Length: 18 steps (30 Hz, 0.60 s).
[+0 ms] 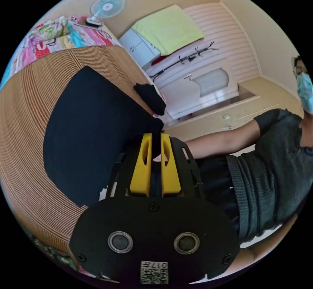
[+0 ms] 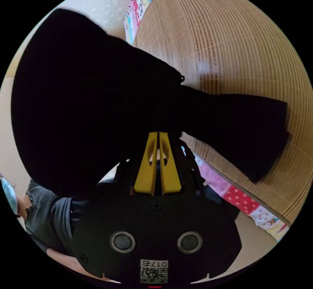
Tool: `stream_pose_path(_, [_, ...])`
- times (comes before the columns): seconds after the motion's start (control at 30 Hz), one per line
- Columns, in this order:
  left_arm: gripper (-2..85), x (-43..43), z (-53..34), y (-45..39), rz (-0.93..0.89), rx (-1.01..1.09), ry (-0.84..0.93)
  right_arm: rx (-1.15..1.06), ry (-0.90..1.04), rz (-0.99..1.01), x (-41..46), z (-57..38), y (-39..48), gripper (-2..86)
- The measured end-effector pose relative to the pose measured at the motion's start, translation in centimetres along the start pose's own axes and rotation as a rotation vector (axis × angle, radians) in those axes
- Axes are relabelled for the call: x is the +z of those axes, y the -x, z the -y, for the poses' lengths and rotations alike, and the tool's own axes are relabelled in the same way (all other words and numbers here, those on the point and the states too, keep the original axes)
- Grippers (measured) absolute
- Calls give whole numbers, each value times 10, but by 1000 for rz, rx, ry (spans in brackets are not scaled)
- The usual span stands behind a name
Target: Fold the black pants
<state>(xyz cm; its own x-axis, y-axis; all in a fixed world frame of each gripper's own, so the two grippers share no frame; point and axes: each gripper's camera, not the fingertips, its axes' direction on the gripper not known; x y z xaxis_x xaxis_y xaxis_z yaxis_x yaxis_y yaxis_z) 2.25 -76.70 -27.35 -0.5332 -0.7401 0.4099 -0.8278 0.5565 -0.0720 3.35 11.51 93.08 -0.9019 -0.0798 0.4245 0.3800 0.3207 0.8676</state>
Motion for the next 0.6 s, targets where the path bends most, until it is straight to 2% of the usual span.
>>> stream_pose_path(0.13, [42, 70, 9, -4, -1, -17, 215, 153, 115, -365, -56, -63, -65, 3])
stream_pose_path(0.2, [44, 80, -3, 5, 28, -59, 246, 242, 182, -434, -77, -100, -101, 4])
stream_pose_path(0.23, [52, 79, -15, 20, 78, -147, 242, 301, 222, -440, -89, -126, -124, 4])
stream_pose_path(0.33, [118, 54, -57, 70, 243, -425, 162, 458, 243, -398, -117, -191, -168, 4])
stream_pose_path(0.43, [168, 22, -105, 122, 374, -654, 55, 585, 126, -267, -139, -242, -190, 4])
stream_pose_path(0.53, [191, 12, -140, 174, 296, -783, 19, 649, -108, -28, -152, -275, -200, 6])
stream_pose_path(0.6, [190, 14, -152, 196, 244, -792, 2, 662, -270, 147, -153, -288, -204, 8])
